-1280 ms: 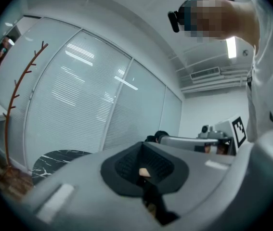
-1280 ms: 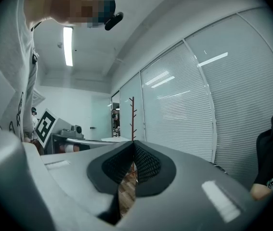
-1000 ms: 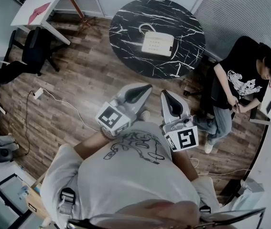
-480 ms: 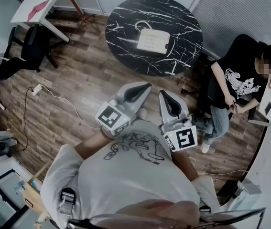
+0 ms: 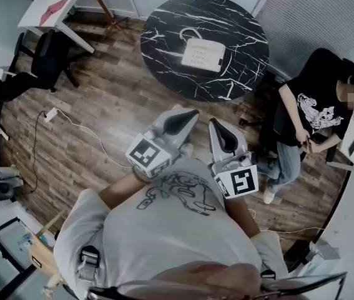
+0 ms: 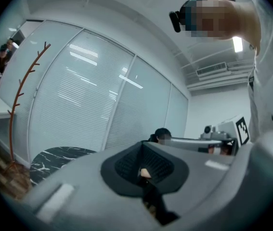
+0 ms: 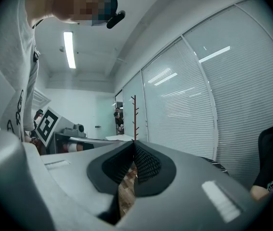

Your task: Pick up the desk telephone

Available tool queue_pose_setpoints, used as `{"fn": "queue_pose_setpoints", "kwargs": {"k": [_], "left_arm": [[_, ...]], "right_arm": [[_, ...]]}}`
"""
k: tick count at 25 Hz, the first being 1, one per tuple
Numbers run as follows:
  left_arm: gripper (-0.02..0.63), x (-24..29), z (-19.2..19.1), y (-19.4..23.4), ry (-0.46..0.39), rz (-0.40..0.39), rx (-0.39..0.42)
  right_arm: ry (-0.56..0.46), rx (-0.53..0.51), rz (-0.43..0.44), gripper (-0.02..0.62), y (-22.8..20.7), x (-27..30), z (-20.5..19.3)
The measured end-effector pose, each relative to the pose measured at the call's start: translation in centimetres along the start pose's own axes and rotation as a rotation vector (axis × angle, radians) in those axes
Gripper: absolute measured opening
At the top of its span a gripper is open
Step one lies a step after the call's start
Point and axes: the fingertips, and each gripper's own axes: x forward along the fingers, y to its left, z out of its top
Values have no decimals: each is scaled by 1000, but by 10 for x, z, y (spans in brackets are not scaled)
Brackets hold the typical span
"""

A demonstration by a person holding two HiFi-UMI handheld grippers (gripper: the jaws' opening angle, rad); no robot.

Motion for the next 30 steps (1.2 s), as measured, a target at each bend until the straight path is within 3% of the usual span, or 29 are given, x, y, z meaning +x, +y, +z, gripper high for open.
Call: {"fn": "queue_pose_setpoints", "kwargs": {"k": [11, 30], "left_arm": [[2, 29, 4, 42, 13, -12, 2], [2, 92, 48, 196, 2, -11, -11]], "right_arm": [[-1, -6, 4, 6, -31, 45, 2], [31, -19, 27, 6, -100, 202, 17]]}}
